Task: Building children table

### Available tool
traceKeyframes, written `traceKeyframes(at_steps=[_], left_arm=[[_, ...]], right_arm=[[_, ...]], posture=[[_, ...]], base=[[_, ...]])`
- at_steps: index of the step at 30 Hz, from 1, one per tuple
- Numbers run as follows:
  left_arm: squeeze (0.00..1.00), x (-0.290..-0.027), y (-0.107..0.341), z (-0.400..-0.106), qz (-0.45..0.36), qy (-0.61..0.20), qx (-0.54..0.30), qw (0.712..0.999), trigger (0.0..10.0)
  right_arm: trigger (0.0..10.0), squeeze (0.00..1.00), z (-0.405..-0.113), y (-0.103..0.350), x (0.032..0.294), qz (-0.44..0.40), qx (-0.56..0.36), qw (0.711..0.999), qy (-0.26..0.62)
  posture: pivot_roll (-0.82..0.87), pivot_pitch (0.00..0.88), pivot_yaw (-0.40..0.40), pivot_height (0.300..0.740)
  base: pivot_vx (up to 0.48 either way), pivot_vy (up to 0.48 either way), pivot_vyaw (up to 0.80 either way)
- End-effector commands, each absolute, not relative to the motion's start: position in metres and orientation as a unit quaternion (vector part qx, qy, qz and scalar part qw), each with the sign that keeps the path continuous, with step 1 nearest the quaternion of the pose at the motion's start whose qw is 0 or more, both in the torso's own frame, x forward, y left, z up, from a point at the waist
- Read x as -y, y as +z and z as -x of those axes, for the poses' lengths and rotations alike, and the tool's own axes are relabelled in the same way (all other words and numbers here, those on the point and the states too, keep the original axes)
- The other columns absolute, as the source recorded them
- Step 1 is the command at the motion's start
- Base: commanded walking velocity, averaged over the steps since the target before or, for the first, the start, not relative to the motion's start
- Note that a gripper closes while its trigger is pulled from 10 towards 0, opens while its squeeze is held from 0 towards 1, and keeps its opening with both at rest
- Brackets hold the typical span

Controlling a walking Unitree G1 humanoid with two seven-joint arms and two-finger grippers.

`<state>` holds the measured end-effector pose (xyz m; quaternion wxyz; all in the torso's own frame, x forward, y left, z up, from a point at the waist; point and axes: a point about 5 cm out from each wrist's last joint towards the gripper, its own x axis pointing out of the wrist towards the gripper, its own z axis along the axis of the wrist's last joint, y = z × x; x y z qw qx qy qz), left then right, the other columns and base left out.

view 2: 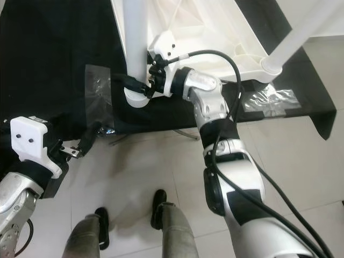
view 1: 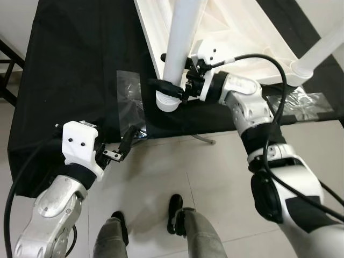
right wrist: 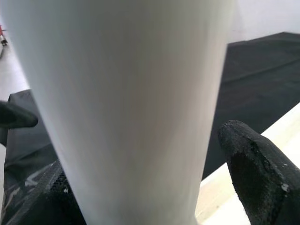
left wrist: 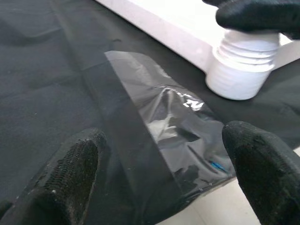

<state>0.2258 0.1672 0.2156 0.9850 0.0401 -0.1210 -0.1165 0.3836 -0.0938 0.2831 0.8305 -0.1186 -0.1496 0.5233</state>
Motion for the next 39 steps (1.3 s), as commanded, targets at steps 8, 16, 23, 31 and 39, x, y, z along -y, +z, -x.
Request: traceKeyframes(at_steps=[8,16,23,31,39], left_arm=[[0.00,-0.171,0.210,-0.232,-0.038,-0.112,0.115,0.986,10.0],[0.00,-0.176,0.208,-0.245,-0.044,-0.099,0.120,0.987,10.0],[0.00,-0.182,0.206,-0.250,-0.034,-0.074,0.119,0.990,10.0],[0.00,-0.186,0.194,-0.241,-0.019,-0.091,0.105,0.990,10.0],[0.00,-0.173,0.166,-0.225,0.022,-0.106,0.055,0.993,10.0]], right_arm=[[10.0,0.00,-0.359,0.281,0.115,0.077,0.217,0.857,0.462],[10.0,0.00,-0.335,0.253,0.114,0.034,0.209,0.886,0.413],[10.0,0.00,-0.323,0.244,0.112,0.027,0.192,0.890,0.413],[10.0,0.00,-0.305,0.219,0.113,0.011,0.150,0.913,0.378],[10.0,0.00,-0.284,0.192,0.119,-0.005,0.103,0.929,0.354]], posture=[[0.12,0.313,-0.123,0.740],[0.08,0.270,-0.112,0.740],[0.08,0.245,-0.107,0.740],[0.08,0.237,-0.109,0.740],[0.08,0.230,-0.105,0.740]], base=[[0.000,0.000,0.00],[0.000,0.000,0.00],[0.000,0.000,0.00],[0.360,0.000,0.00],[0.120,0.000,0.00]])
